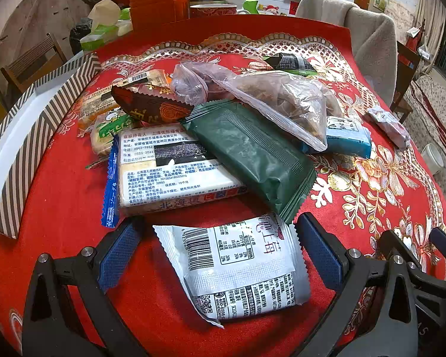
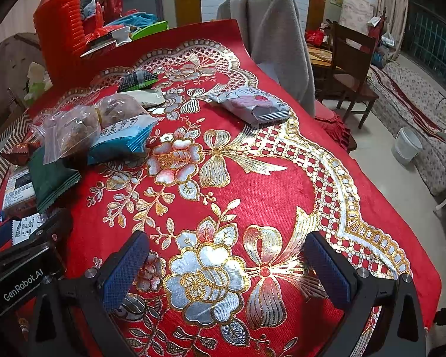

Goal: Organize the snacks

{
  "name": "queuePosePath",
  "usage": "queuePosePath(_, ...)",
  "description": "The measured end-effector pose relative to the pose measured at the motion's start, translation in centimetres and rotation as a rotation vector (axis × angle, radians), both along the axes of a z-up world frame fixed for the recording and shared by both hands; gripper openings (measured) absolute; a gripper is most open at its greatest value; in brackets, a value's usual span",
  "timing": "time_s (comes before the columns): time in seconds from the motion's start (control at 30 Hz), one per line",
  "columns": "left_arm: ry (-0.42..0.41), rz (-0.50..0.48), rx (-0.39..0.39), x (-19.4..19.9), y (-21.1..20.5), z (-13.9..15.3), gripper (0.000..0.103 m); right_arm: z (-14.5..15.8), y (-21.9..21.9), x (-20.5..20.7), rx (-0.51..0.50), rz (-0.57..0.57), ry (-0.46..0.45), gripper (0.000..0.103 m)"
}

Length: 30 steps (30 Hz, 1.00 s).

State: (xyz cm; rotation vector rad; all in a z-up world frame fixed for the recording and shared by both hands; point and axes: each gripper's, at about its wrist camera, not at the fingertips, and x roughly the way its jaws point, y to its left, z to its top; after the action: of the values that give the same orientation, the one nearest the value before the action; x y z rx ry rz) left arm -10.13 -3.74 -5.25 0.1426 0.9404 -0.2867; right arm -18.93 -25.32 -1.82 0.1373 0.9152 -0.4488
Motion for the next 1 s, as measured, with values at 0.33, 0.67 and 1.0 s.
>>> queuePosePath(0.33, 0.001, 0.056, 0.002, 0.3, 1.3, 0.3, 0.103, 0.2, 0.0, 0.9, -0.012, -0.103, 0.004, 0.103)
queuePosePath(0.67, 0.001, 0.057, 0.004, 0.3, 1.1, 0.3, 0.103, 0.2, 0.0, 0.9, -0.005, -0.107, 0.006, 0.103)
queuePosePath(1.0, 0.001, 0.057, 0.004, 0.4, 1.1, 0.2, 0.103, 0.2, 0.0, 0.9, 0.000, -0.107, 0.005, 0.103)
